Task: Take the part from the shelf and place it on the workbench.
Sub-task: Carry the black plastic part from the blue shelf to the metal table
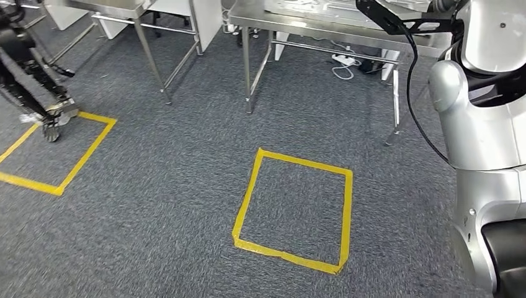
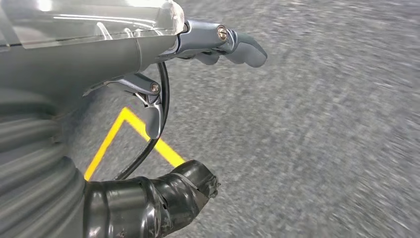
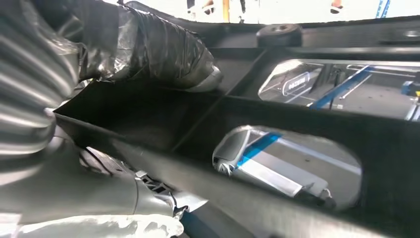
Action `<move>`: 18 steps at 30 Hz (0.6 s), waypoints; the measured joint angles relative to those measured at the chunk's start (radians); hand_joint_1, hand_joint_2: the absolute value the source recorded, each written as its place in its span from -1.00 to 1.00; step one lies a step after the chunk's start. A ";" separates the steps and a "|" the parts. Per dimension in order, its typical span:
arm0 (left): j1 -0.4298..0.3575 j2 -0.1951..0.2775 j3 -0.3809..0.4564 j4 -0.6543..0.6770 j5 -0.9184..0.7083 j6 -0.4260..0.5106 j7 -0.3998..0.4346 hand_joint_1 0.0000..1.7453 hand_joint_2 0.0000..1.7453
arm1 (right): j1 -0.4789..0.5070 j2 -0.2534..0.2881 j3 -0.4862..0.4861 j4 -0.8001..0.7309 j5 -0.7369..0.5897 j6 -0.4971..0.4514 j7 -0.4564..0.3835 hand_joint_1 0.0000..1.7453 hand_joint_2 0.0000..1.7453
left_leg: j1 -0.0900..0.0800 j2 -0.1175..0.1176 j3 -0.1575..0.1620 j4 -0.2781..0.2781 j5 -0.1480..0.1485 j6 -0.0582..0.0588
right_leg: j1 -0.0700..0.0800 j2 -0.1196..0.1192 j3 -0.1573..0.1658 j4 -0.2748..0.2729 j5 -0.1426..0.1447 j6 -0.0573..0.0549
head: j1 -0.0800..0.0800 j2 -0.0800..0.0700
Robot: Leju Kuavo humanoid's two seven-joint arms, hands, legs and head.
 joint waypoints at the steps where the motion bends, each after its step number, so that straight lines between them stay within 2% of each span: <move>1: 0.000 0.000 0.000 0.000 0.000 0.000 0.001 -1.00 1.00 | 0.000 0.000 0.001 0.001 0.000 0.000 0.000 1.00 1.00 | 0.001 -0.017 0.017 -0.039 0.012 0.003 | -0.002 0.012 -0.005 0.006 -0.003 0.006 | 0.000 0.000; 2: 0.000 0.000 0.000 0.000 0.000 0.000 0.001 -1.00 1.00 | 0.001 0.000 0.001 0.001 0.000 0.000 0.000 1.00 1.00 | 0.001 -0.028 0.025 -0.055 0.011 0.007 | -0.004 0.024 -0.009 0.009 -0.003 0.012 | 0.000 0.000; 3: -0.002 0.000 0.000 0.000 0.000 0.000 0.002 -1.00 1.00 | 0.001 0.000 0.002 0.002 0.000 0.001 0.001 1.00 1.00 | -0.001 -0.023 0.029 -0.060 0.010 0.011 | -0.005 0.036 -0.013 0.009 -0.001 0.018 | 0.000 0.000; 4: -0.004 -0.001 0.000 0.000 -0.001 0.000 0.002 -1.00 1.00 | 0.001 -0.001 0.002 0.002 0.000 0.001 0.001 1.00 1.00 | -0.001 -0.011 0.031 -0.062 0.012 0.017 | -0.006 0.047 -0.014 0.006 0.001 0.024 | -0.001 0.000; 5: -0.006 -0.001 0.000 0.000 0.000 0.000 0.002 -1.00 1.00 | 0.001 -0.003 0.002 0.002 0.000 0.000 0.002 1.00 1.00 | 0.001 0.001 0.034 -0.068 0.014 0.024 | -0.005 0.041 -0.017 0.009 -0.002 0.029 | 0.000 0.000; 6: -0.007 -0.001 0.000 0.000 0.000 0.000 0.002 -1.00 1.00 | 0.000 -0.005 0.002 0.002 0.000 0.000 0.002 1.00 1.00 | 0.003 0.013 0.039 -0.075 0.017 0.031 | -0.003 0.021 -0.025 0.025 -0.013 0.035 | 0.002 0.000; 7: -0.007 -0.001 0.000 0.000 0.000 0.000 0.002 -1.00 1.00 | -0.002 -0.006 0.003 0.002 0.000 0.000 0.002 1.00 1.00 | 0.005 0.025 0.042 -0.081 0.019 0.037 | -0.001 -0.010 -0.042 0.059 -0.032 0.040 | 0.003 0.000; 8: -0.007 -0.001 0.000 0.000 0.000 0.000 0.002 -1.00 1.00 | -0.002 -0.006 0.003 0.003 0.000 0.000 0.002 1.00 1.00 | 0.004 0.035 0.044 -0.083 0.019 0.041 | -0.002 -0.046 -0.068 0.111 -0.059 0.045 | 0.004 0.000; 9: -0.006 -0.001 0.000 0.000 0.000 0.000 0.002 -1.00 1.00 | 0.000 -0.006 0.003 0.003 0.000 0.000 0.002 1.00 1.00 | 0.003 0.046 0.045 -0.084 0.017 0.044 | -0.005 -0.070 -0.101 0.176 -0.088 0.050 | 0.005 0.000; 10: -0.006 -0.002 0.000 0.000 -0.001 0.000 0.002 -1.00 1.00 | 0.002 -0.006 0.003 0.004 0.000 0.000 0.002 1.00 1.00 | 0.003 0.057 0.046 -0.084 0.015 0.044 | -0.009 -0.082 -0.131 0.233 -0.106 0.054 | 0.005 0.000; 11: -0.005 -0.002 0.000 0.000 0.000 0.000 0.002 -1.00 1.00 | 0.004 -0.006 0.003 0.005 0.000 0.000 0.003 1.00 1.00 | 0.002 0.068 0.048 -0.083 0.012 0.044 | -0.013 -0.087 -0.150 0.264 -0.109 0.057 | 0.005 0.000; 12: -0.005 -0.002 0.000 0.000 0.000 0.000 0.002 -1.00 1.00 | 0.005 -0.006 0.003 0.006 0.000 0.000 0.003 1.00 1.00 | 0.002 0.080 0.052 -0.083 0.008 0.043 | -0.015 -0.090 -0.149 0.257 -0.092 0.058 | 0.005 0.000; 13: -0.005 -0.002 0.000 0.000 0.000 0.000 0.002 -1.00 1.00 | 0.005 -0.007 0.003 0.006 0.000 0.000 0.003 1.00 1.00 | 0.002 0.092 0.057 -0.083 0.004 0.042 | -0.016 -0.096 -0.128 0.212 -0.058 0.057 | 0.005 0.000; 14: -0.005 -0.002 0.000 0.000 0.000 0.000 0.002 -1.00 1.00 | 0.004 -0.007 0.003 0.006 0.000 0.000 0.003 1.00 1.00 | 0.002 0.102 0.064 -0.084 -0.001 0.039 | -0.014 -0.113 -0.092 0.139 -0.021 0.052 | 0.005 0.000; 15: -0.005 -0.002 0.000 0.000 0.000 0.000 0.002 -1.00 1.00 | 0.002 -0.006 0.003 0.006 0.000 0.000 0.003 1.00 1.00 | 0.000 0.112 0.071 -0.084 -0.006 0.035 | -0.007 -0.136 -0.057 0.073 0.003 0.047 | 0.005 0.000; 16: -0.005 -0.003 0.000 0.000 0.000 0.000 0.002 -1.00 1.00 | 0.000 -0.006 0.004 0.006 0.000 0.000 0.002 1.00 1.00 | -0.002 0.121 0.076 -0.085 -0.010 0.030 | 0.000 -0.153 -0.031 0.024 0.017 0.040 | 0.005 0.000; 17: -0.005 -0.003 0.000 0.000 -0.001 0.000 0.002 -1.00 1.00 | -0.001 -0.006 0.004 0.006 0.000 0.000 0.002 1.00 1.00 | -0.004 0.131 0.079 -0.086 -0.013 0.025 | 0.008 -0.164 -0.018 -0.002 0.019 0.034 | 0.005 0.000; 18: -0.005 -0.003 0.000 0.000 -0.001 0.000 0.002 -1.00 1.00 | -0.002 -0.006 0.004 0.006 0.000 0.000 0.002 1.00 1.00 | -0.005 0.142 0.082 -0.088 -0.016 0.020 | 0.013 -0.161 -0.015 -0.005 0.014 0.030 | 0.004 0.000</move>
